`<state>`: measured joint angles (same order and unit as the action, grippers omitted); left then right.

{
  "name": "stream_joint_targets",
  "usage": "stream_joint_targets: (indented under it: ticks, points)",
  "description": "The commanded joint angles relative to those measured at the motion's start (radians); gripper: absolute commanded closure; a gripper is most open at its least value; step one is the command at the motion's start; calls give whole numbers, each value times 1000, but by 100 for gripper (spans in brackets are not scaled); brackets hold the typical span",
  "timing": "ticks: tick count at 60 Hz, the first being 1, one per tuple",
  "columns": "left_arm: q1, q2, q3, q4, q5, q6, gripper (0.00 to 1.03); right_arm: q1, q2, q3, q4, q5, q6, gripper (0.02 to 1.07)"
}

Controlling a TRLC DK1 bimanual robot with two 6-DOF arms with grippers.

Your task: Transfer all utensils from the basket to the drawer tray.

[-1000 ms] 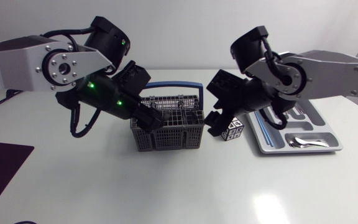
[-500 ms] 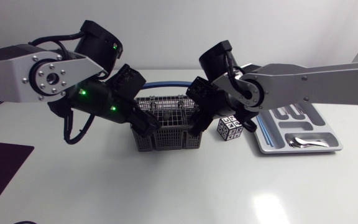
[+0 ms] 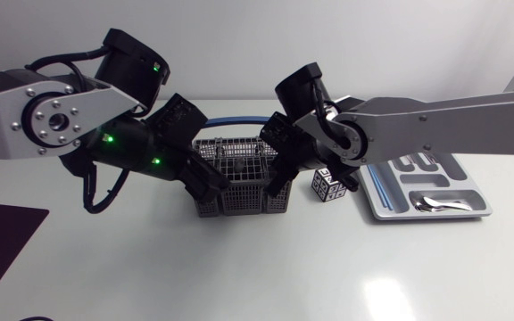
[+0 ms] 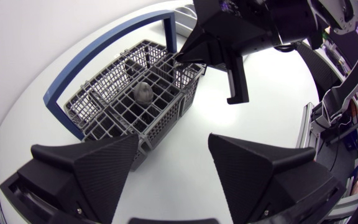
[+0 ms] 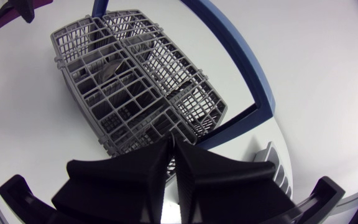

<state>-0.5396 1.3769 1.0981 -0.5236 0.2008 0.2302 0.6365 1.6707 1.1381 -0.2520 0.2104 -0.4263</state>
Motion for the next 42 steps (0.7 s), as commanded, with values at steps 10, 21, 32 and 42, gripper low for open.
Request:
stream_joint_targets:
  ticks: [10, 21, 32, 42]
  points:
    - [-11, -12, -15, 8, -3, 43, 23, 28, -71, 9, -16, 4, -3, 101]
    - [-20, -12, -30, 17, -3, 54, 20, 28, -121, 5, -29, 4, -25, 101]
    - [-20, -12, -46, 36, -3, 67, 20, 29, -172, -5, -36, 9, -48, 101]
    - [-25, -12, -53, 63, -3, 87, 17, 34, -246, -6, -67, 12, -66, 101]
